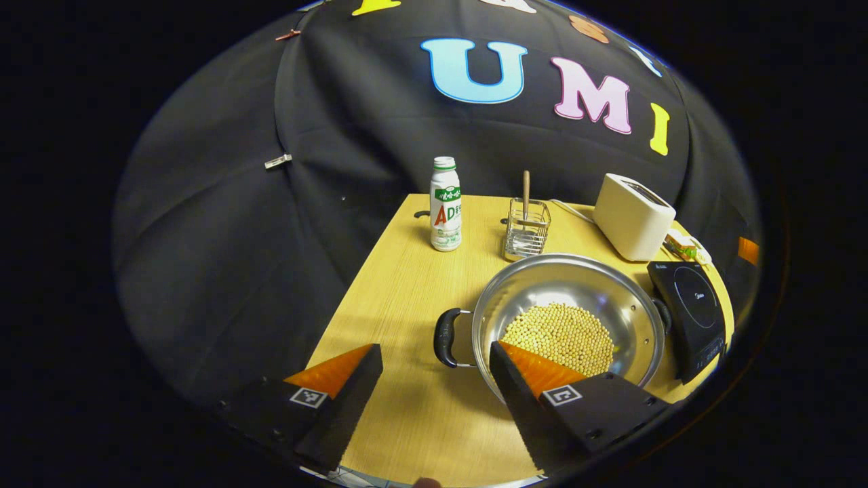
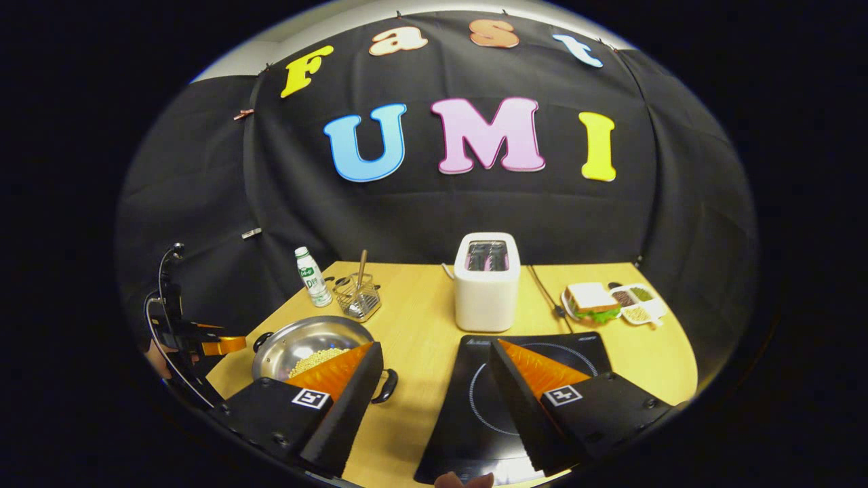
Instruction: First push the handle of the pot to place it horizontally, then grasp the pot with both hands and set it on the induction cooktop.
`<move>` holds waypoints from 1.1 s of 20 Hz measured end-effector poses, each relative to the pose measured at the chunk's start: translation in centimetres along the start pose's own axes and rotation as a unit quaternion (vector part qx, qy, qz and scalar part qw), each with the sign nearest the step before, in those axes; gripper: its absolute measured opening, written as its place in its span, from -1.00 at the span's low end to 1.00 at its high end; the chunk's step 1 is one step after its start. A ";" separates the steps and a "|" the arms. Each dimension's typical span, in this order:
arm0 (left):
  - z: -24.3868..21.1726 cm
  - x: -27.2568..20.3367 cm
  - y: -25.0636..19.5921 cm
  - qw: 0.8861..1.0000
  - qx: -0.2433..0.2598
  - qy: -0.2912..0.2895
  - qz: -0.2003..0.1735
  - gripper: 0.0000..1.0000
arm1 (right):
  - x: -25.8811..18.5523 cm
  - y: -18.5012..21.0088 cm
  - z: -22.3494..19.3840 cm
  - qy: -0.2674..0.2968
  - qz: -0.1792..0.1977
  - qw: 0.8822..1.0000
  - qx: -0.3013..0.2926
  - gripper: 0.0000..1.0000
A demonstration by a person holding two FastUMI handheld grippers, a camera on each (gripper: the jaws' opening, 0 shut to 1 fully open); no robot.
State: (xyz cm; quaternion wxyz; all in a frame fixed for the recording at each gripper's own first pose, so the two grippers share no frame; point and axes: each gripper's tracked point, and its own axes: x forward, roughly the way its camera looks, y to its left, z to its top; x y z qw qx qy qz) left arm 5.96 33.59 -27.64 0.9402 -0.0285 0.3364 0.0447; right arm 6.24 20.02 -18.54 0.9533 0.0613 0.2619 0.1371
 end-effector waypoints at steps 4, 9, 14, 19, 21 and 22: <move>0.1 2.5 -1.0 1.000 0.005 0.015 -0.019 0.95 | 3.7 2.5 -4.0 0.059 0.013 0.998 0.014 0.97; -1.2 6.0 -2.5 0.997 -0.004 0.057 -0.044 0.96 | 7.1 4.2 -8.2 0.121 0.011 0.993 0.005 0.98; -1.5 8.1 -2.9 0.997 -0.007 0.064 -0.045 0.96 | 9.4 5.2 -11.5 0.167 0.005 0.986 0.006 0.99; -1.9 9.1 -3.0 0.996 -0.014 0.073 -0.046 0.91 | 11.6 5.8 -15.1 0.223 -0.005 0.975 0.020 0.96; -2.1 9.4 -3.0 0.996 -0.015 0.076 -0.045 0.84 | 12.5 5.8 -15.9 0.237 -0.012 0.971 0.030 0.96; -2.1 9.5 -3.0 0.996 -0.015 0.077 -0.044 0.80 | 13.0 5.7 -16.2 0.240 -0.015 0.970 0.034 0.94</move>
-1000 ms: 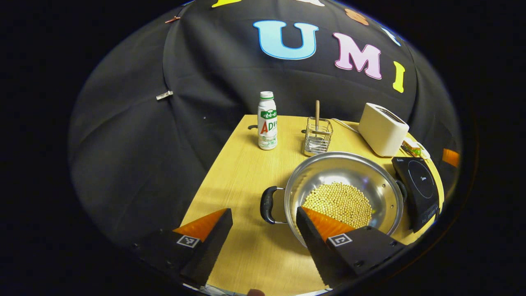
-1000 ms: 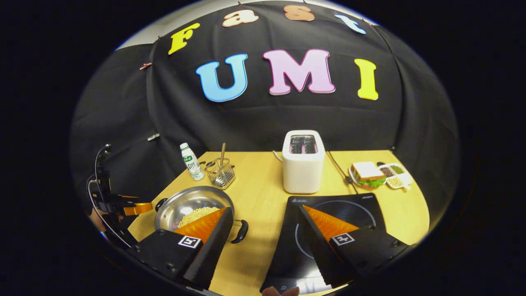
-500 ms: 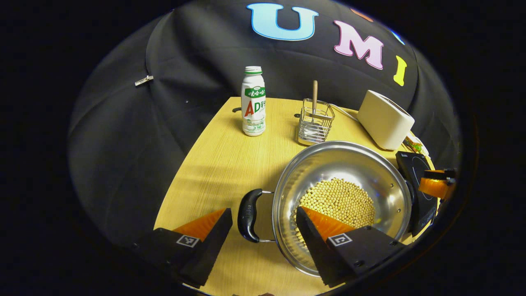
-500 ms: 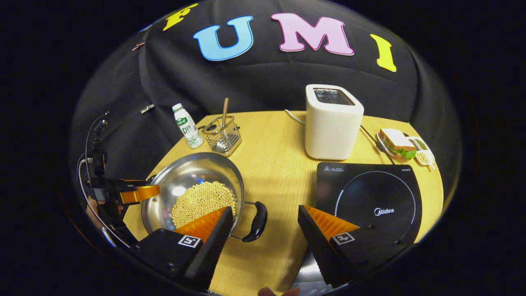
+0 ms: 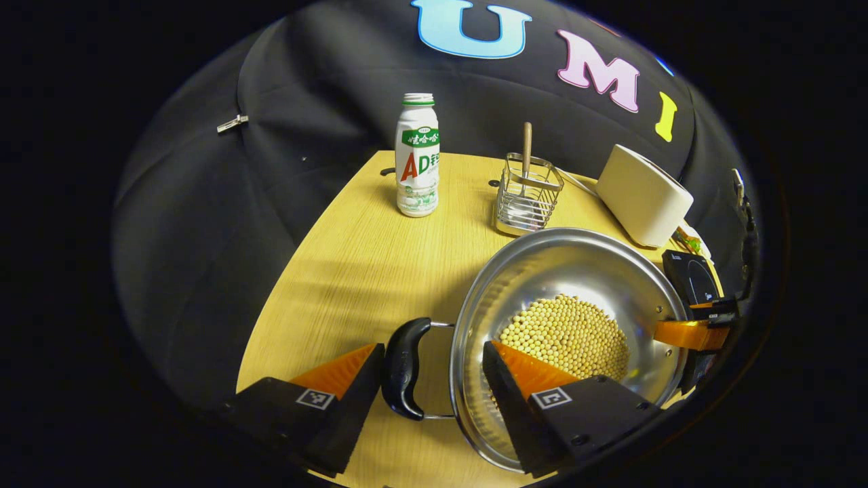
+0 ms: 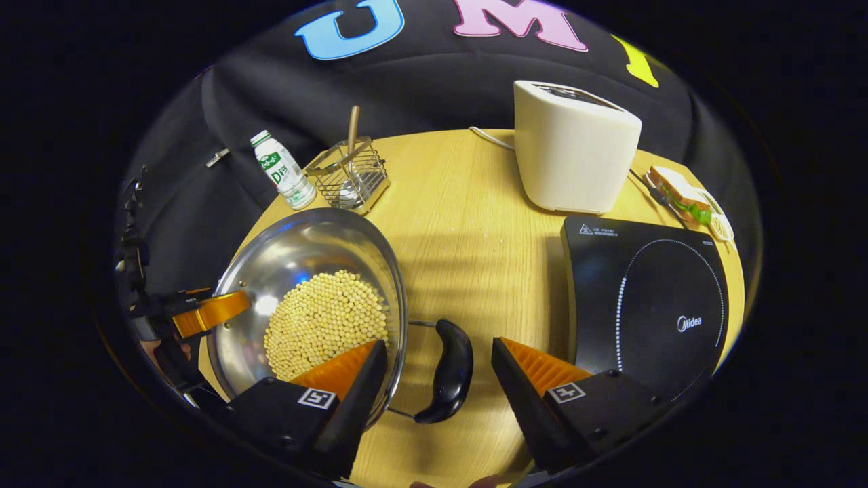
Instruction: First push the handle of the pot to place it horizontally, then grasp the pot with both hands and set it on the induction cooktop.
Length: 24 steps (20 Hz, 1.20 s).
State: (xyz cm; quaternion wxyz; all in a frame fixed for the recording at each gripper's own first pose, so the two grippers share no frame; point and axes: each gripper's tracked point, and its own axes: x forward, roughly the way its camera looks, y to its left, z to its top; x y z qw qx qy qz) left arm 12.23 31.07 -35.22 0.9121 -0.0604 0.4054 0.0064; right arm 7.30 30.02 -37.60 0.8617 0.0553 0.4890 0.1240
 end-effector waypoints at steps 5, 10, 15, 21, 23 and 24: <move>-0.1 0.5 0.3 1.000 -0.001 0.004 0.013 0.69 | 1.2 0.4 0.2 0.009 0.002 1.000 0.011 0.49; -0.3 0.5 0.2 1.000 0.015 0.011 0.008 0.32 | 1.0 0.1 -0.2 0.026 -0.022 0.999 0.020 0.17; -0.2 -1.4 0.0 1.000 0.006 0.004 0.013 0.27 | -0.8 0.4 0.6 0.011 -0.016 1.000 -0.003 0.17; 2.1 -6.2 -3.4 0.999 0.033 -0.008 0.027 0.27 | -5.4 -1.9 2.7 0.001 0.001 1.000 0.005 0.16; 3.1 -7.4 -5.6 0.998 0.045 -0.011 0.029 0.27 | -6.8 -3.7 2.8 0.003 0.001 1.000 0.011 0.07; 3.4 -7.9 -6.8 0.998 0.047 -0.009 0.028 0.26 | -7.6 -4.7 3.0 0.003 0.000 1.000 0.013 0.07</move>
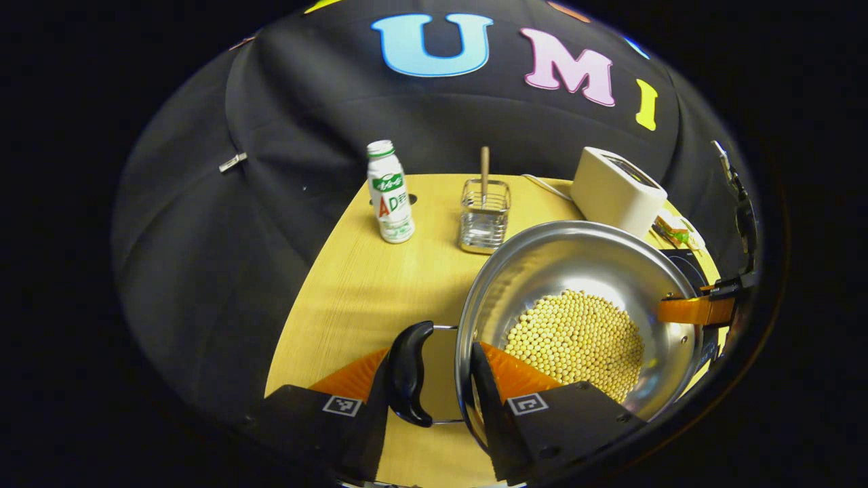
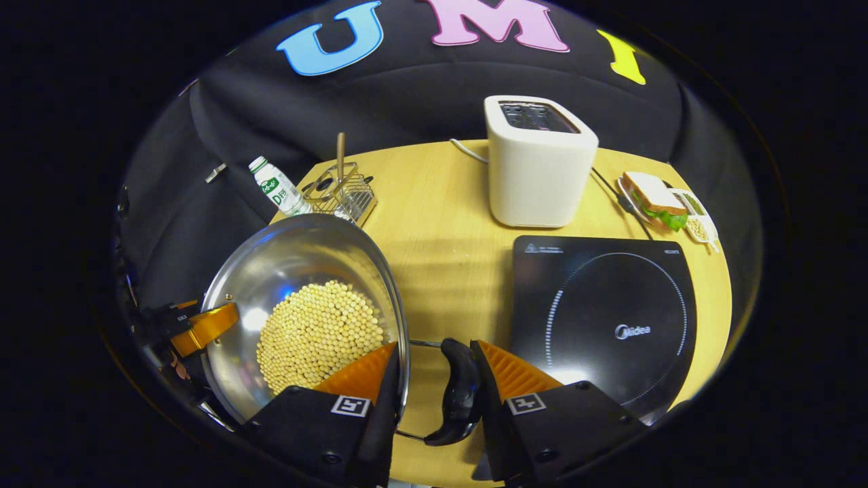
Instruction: First push the handle of the pot to place it horizontally, then grasp the pot with both hands and set it on the induction cooktop.
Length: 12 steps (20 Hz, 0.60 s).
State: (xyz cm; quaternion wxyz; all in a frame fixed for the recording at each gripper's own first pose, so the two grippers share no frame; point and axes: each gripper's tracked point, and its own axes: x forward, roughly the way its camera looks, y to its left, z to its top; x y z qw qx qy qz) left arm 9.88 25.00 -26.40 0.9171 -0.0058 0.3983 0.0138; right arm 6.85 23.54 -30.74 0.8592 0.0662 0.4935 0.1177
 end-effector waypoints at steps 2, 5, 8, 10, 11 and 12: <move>0.7 -0.9 -2.5 1.000 -0.001 0.006 -0.008 0.26 | -1.7 -2.4 0.5 0.000 -0.007 1.000 0.004 0.15; 1.7 -1.6 -6.7 1.000 0.001 0.009 -0.026 0.27 | -4.0 -6.1 1.5 -0.003 -0.023 1.000 0.003 0.07; 2.6 -1.8 -11.2 0.999 0.002 0.010 -0.042 0.26 | -5.7 -10.2 2.5 -0.004 -0.031 0.999 0.008 0.15; 3.2 -2.1 -14.1 0.999 0.010 0.007 -0.049 0.26 | -6.5 -13.0 3.1 -0.007 -0.038 0.999 0.014 0.15; 3.7 -1.9 -15.5 0.999 0.012 0.005 -0.052 0.26 | -6.9 -14.2 3.3 -0.008 -0.040 0.999 0.015 0.16; 4.1 -1.8 -16.8 0.998 0.013 0.004 -0.055 0.27 | -7.1 -15.5 3.6 -0.009 -0.042 0.999 0.017 0.16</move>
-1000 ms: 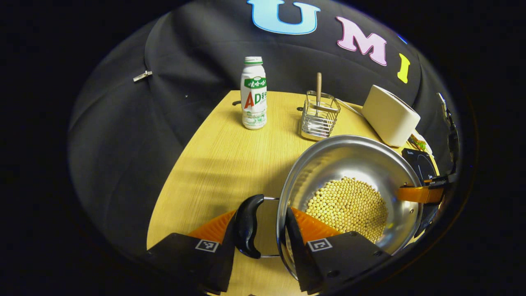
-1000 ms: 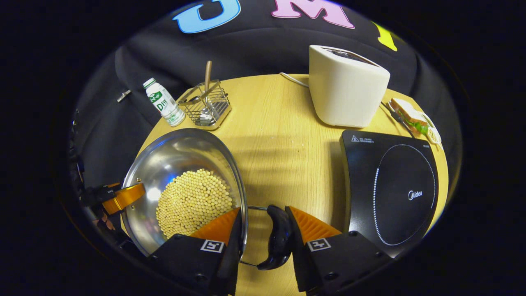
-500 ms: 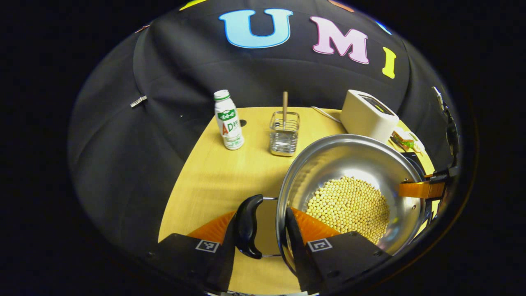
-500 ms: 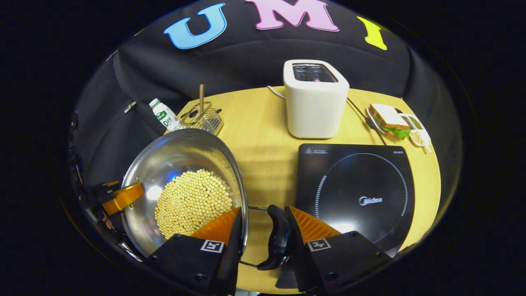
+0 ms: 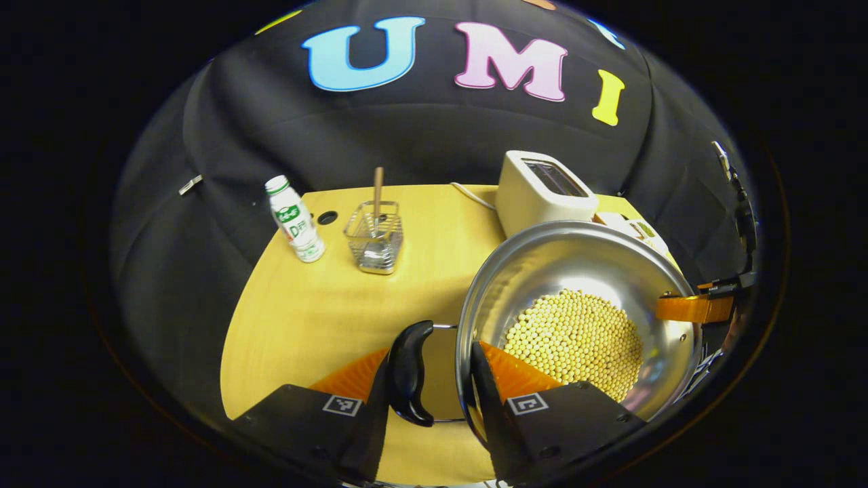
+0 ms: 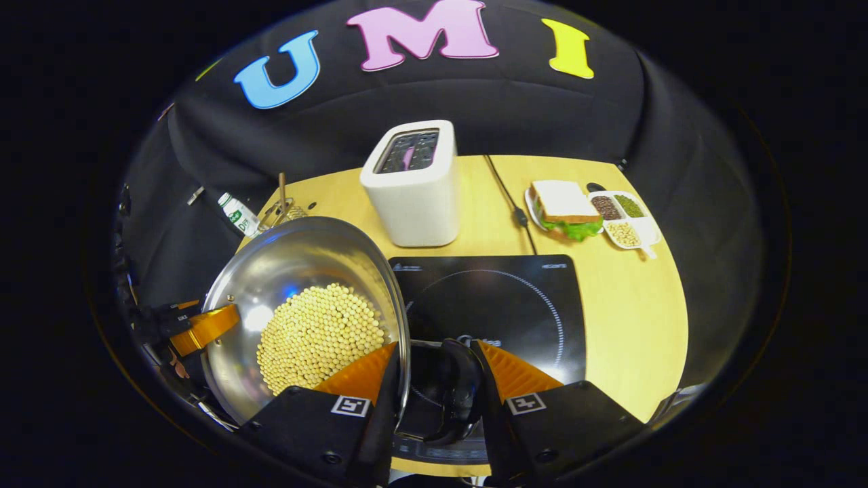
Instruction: First push the handle of the pot to place it horizontally, then grasp the pot with both hands and set it on the induction cooktop.
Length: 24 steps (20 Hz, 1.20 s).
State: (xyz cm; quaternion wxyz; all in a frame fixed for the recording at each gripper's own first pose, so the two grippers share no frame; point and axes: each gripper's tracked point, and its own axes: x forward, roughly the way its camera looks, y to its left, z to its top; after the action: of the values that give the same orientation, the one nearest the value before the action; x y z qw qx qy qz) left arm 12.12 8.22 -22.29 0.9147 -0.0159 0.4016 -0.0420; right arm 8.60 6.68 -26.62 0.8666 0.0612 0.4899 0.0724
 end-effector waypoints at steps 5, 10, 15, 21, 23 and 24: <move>1.4 1.7 -6.1 1.000 0.006 -0.002 -0.018 0.26 | -0.3 -5.8 0.8 -0.001 -0.014 1.000 0.014 0.15; 1.8 3.6 -10.4 0.999 0.016 -0.005 -0.030 0.26 | 0.3 -10.1 0.6 0.001 -0.024 0.999 0.026 0.15; 1.0 5.2 -13.3 0.999 0.010 -0.001 -0.041 0.26 | 0.8 -13.2 0.2 0.000 -0.034 0.999 0.024 0.16; 0.6 6.7 -15.2 0.999 0.009 -0.001 -0.042 0.25 | 1.7 -15.3 -0.3 -0.001 -0.038 0.999 0.027 0.15; 0.4 7.0 -15.5 0.999 0.009 -0.002 -0.041 0.24 | 2.0 -15.6 -0.5 -0.003 -0.038 0.999 0.027 0.16; 0.4 7.0 -15.5 0.999 0.006 -0.003 -0.040 0.24 | 2.2 -15.7 -0.6 -0.004 -0.038 0.999 0.026 0.15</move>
State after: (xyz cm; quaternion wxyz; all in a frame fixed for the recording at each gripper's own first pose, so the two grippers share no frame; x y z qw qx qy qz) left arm 16.13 -7.89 -26.22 0.9136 -0.0268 0.3976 -0.0810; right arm 10.24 -8.32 -31.58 0.8690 0.0651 0.4898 0.0263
